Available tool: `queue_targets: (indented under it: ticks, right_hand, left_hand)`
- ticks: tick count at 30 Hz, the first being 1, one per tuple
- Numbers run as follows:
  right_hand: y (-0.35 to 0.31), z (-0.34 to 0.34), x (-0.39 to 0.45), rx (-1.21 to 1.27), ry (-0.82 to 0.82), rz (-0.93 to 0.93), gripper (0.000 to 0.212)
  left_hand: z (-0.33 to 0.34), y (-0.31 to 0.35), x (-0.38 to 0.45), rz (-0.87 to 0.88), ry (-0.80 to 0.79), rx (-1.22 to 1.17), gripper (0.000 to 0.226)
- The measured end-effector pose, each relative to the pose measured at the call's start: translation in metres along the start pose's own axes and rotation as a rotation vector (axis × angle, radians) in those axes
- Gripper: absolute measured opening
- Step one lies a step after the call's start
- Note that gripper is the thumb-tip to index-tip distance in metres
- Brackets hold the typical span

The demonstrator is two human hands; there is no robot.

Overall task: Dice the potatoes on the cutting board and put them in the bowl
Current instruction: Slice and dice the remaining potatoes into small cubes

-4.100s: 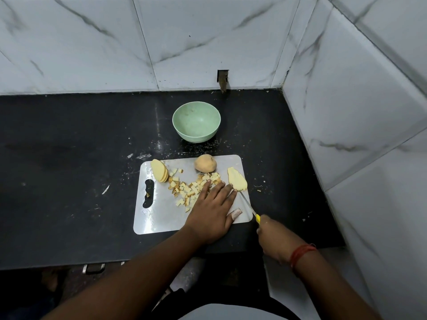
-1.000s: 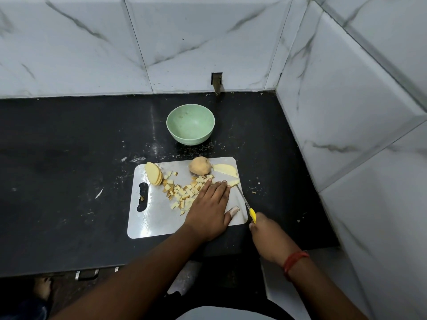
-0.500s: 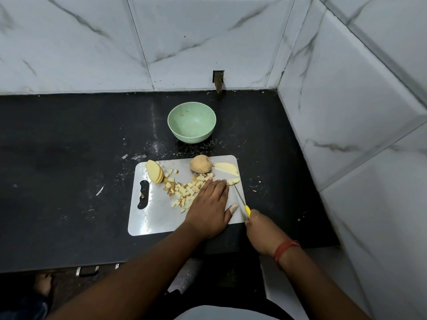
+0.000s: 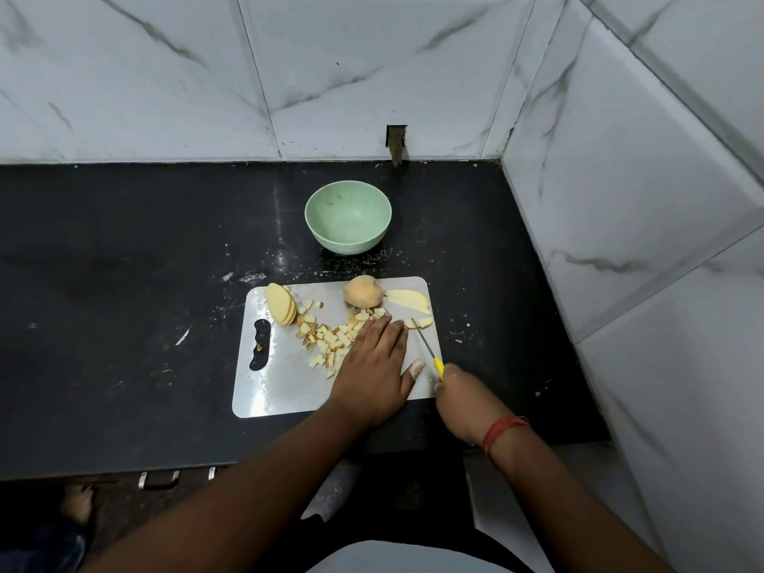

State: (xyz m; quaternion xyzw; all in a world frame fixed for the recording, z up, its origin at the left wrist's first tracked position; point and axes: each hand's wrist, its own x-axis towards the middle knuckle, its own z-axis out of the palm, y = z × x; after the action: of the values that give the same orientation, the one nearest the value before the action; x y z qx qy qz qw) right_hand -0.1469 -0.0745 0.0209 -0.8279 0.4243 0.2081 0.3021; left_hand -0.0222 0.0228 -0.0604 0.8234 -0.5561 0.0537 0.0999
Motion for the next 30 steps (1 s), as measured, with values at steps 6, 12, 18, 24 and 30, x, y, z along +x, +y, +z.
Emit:
queue_targets:
  ticks: [6, 12, 18, 24, 30]
  right_hand:
    - [0.017, 0.009, -0.008, -0.016, -0.014, -0.016, 0.007]
    - [0.018, 0.004, -0.019, 0.078, 0.078, -0.087, 0.013]
    - [0.000, 0.000, 0.001, 0.020, 0.015, -0.054, 0.020]
    - [0.001, 0.000, 0.005, 0.003, 0.017, -0.044, 0.021]
    - [0.002, 0.001, 0.006, -0.002, 0.054, -0.048, 0.019]
  left_hand:
    - [0.000, 0.000, 0.000, 0.003, -0.013, 0.024, 0.066]
    - [-0.003, 0.000, -0.002, -0.010, -0.008, 0.006, 0.066]
    - [-0.003, -0.001, -0.002, -0.036, -0.018, -0.015, 0.064]
    - [-0.002, -0.002, -0.001, -0.042, -0.020, -0.018, 0.063]
    - [-0.004, -0.001, -0.001, -0.046, -0.019, -0.015, 0.063]
